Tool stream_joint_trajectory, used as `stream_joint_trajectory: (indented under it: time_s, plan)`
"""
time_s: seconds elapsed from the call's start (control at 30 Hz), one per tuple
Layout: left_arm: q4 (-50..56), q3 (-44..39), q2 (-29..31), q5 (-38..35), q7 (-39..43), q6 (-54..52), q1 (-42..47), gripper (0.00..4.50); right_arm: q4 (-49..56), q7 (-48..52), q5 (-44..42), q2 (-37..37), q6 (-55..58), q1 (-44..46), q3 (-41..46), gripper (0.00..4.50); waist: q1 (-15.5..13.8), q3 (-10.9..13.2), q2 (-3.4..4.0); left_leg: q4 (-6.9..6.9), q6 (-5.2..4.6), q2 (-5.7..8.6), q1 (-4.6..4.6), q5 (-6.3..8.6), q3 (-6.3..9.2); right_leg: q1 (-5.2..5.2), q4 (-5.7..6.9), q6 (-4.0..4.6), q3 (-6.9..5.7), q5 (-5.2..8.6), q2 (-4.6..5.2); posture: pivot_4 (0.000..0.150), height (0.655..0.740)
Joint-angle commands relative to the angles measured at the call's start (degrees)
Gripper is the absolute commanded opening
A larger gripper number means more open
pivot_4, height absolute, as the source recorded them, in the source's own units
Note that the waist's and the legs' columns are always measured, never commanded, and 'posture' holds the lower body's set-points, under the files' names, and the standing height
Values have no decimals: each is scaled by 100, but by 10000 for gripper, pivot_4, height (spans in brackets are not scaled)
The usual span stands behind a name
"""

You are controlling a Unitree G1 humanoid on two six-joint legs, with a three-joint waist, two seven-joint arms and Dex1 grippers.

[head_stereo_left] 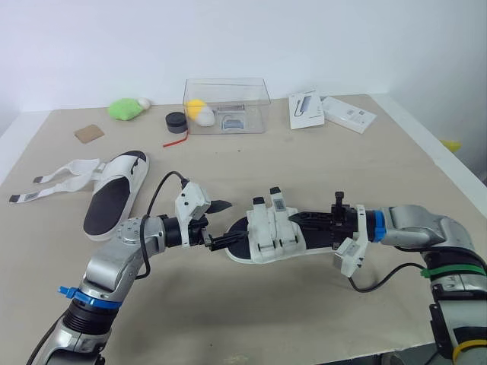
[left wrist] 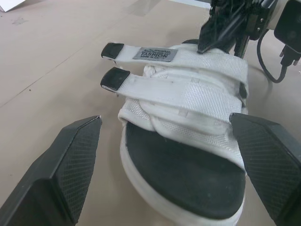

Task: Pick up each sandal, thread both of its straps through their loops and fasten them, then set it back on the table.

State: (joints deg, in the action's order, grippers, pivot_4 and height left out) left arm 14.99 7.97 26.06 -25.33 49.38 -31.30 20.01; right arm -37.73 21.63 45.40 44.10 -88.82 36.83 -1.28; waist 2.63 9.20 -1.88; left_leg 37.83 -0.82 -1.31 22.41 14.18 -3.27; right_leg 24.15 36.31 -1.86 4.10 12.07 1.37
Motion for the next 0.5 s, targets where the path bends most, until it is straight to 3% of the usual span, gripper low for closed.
stream_joint_trajectory:
  time_s: [0.03, 0.23, 0.37, 0.5]
  plan:
    - [-7, -16, -31, 10, 38, 167, 188, 45000, 233, -421, -90, 96, 158, 41, 18, 919, 0, 0, 0, 0, 0, 1, 0, 0, -1, 0, 0, 0, 2, 0, 0, 1500, 7400]
    - [-198, -40, -176, 6, 4, 308, 490, 45000, 263, -572, -1049, 219, 1748, -204, 231, 919, 0, 1, -1, 0, 1, 1, 1, 0, 0, 0, 1, -12, 2, -7, 0, 1500, 7400]
    - [-306, -23, -283, 68, -73, 420, 621, 45000, 683, -832, -1146, 276, 3023, -477, 585, 919, -4, 0, -1, 0, 1, 4, 3, 0, 0, 1, 1, -14, 3, -7, 2, 1500, 7400]
    - [-512, 26, -558, 202, -289, 614, 781, 45000, 1309, -1325, -569, 224, 6086, -878, 1287, 919, -26, 0, 1, 2, 1, 7, 7, 0, 7, 1, 3, -16, 0, -6, 4, 1500, 7400]
